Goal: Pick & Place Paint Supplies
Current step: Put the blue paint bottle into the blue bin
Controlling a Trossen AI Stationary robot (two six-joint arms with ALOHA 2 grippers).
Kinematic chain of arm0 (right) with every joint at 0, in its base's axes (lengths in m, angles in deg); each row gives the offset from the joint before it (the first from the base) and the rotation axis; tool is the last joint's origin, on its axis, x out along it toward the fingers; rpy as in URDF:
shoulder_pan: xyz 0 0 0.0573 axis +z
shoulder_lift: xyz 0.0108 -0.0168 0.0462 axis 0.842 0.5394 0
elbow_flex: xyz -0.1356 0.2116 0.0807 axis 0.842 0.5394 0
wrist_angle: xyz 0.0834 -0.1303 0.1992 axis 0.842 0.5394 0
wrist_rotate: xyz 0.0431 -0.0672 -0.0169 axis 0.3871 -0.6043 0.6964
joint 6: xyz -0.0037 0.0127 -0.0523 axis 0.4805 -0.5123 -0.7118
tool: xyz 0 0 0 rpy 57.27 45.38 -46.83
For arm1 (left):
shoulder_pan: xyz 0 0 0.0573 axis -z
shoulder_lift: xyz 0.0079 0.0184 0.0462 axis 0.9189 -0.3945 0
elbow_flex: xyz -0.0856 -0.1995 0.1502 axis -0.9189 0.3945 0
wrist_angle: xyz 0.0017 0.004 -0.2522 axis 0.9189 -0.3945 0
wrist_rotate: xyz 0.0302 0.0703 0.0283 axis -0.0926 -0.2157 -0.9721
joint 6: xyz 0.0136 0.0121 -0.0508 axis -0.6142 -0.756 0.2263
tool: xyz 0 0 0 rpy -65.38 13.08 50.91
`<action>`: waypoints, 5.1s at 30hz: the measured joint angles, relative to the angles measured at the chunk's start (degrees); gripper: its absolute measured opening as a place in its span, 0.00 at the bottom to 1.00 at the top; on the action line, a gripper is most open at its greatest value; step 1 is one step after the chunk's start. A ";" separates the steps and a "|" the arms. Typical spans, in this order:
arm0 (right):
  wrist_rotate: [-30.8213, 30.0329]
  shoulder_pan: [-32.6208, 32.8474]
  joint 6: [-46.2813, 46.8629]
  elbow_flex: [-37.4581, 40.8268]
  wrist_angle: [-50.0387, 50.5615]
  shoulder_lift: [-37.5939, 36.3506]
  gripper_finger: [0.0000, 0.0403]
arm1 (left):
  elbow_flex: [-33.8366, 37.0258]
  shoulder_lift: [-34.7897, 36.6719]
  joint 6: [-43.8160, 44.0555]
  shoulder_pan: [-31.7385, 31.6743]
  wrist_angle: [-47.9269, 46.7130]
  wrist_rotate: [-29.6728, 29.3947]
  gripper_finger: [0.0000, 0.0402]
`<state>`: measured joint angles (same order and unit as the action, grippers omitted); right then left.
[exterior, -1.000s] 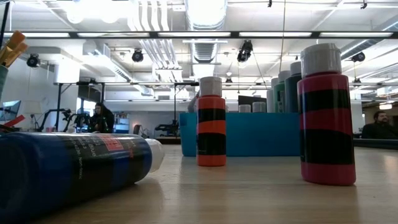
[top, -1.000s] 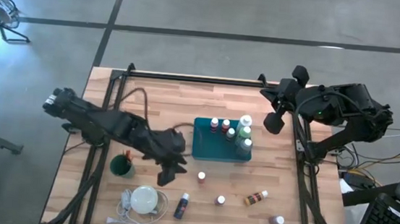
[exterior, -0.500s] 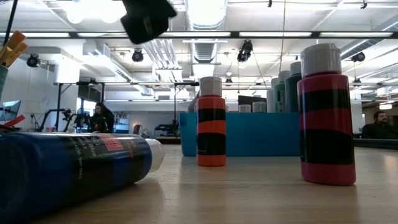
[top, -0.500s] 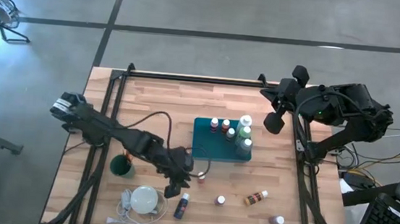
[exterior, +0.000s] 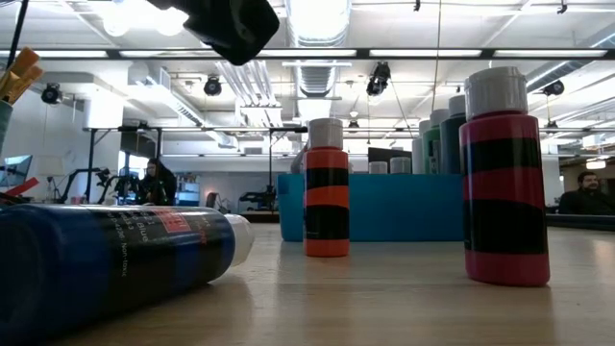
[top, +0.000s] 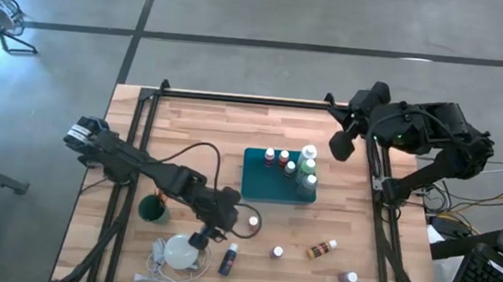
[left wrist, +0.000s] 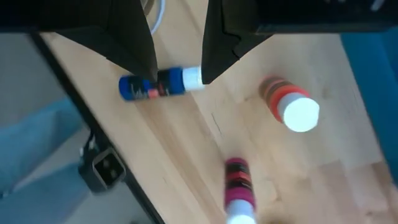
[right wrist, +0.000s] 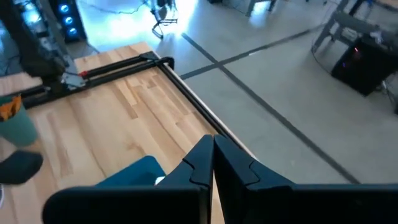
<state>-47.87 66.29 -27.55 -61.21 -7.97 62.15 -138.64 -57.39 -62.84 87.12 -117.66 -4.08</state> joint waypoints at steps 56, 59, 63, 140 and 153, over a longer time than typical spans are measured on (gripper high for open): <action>3.08 -5.84 0.09 0.20 2.83 0.66 0.02 | -45.77 -24.80 14.96 1.73 -47.37 -12.81 0.40; 3.09 -5.84 0.09 0.24 2.79 1.08 0.02 | -43.91 -22.97 16.75 1.75 -47.10 -12.74 0.48; 3.07 -5.84 0.27 0.24 2.76 1.10 0.02 | -38.42 -19.09 19.55 1.82 -45.61 -11.98 0.61; 4.99 -10.13 -5.18 0.76 2.82 1.06 0.02 | -16.57 -22.49 65.39 7.60 -11.36 -3.26 0.72; 4.97 -10.13 -6.14 3.89 2.63 1.06 0.02 | -16.28 -23.74 70.19 7.61 -9.05 -2.31 0.72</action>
<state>-42.90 56.16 -33.69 -57.32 -5.34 63.21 -154.92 -81.13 7.35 94.73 -126.71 -6.39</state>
